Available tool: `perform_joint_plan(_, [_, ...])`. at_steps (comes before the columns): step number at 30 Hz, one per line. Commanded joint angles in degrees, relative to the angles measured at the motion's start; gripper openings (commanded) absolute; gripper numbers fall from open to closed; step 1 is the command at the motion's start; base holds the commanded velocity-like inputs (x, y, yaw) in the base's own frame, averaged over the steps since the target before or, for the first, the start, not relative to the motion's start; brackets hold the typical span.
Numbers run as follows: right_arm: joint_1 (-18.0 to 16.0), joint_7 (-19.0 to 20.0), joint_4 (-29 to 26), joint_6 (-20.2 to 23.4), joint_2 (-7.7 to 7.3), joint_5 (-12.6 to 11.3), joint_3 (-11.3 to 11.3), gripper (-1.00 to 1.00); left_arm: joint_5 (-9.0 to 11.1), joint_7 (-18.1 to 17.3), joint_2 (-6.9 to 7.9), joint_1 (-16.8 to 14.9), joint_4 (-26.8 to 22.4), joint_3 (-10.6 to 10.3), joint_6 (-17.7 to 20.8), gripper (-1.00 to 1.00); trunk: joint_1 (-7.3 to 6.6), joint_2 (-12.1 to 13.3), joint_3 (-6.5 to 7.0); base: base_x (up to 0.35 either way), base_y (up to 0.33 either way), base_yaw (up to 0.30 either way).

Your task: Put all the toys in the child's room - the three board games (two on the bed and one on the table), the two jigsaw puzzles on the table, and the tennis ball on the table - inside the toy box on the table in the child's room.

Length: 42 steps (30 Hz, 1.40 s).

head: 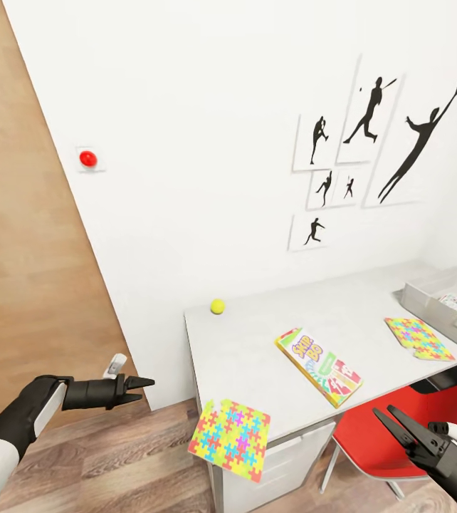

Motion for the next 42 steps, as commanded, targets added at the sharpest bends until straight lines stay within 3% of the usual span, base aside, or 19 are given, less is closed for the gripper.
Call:
perform_joint_plan(1, [0.0,-0.1,0.0,0.3,-0.02,-0.3,0.0,1.0,0.2,-0.1,0.04,0.0,0.0,-0.1,0.3,1.0,0.24,-0.5,-0.25,0.0,0.0,0.0])
perform_joint_plan(19, [0.0,-0.1,0.0,0.3,-0.01,-0.3,0.0,1.0,0.3,-0.4,0.04,0.0,-0.1,-0.5,0.2,1.0,4.19,-7.7,-3.48,0.0,0.0,0.0])
perform_joint_plan(29, [0.0,-0.1,0.0,0.3,0.03,-0.3,0.0,1.0,0.3,-0.6,0.02,-0.1,-0.2,-4.7,0.2,1.0,6.39,-11.7,-5.28,0.0,0.0,0.0])
perform_joint_plan(32, [0.0,-0.1,0.0,0.3,0.02,-0.3,0.0,1.0,0.3,-0.7,0.02,-0.2,-0.4,-6.7,0.2,1.0,6.39,-11.7,-5.28,0.0,0.0,0.0])
perform_joint_plan(42, [0.0,-0.1,0.0,0.4,0.0,-0.3,0.0,1.0,0.3,-0.7,0.04,-0.2,-0.6,-7.7,0.2,1.0,6.39,-11.7,-5.28,0.0,0.0,0.0])
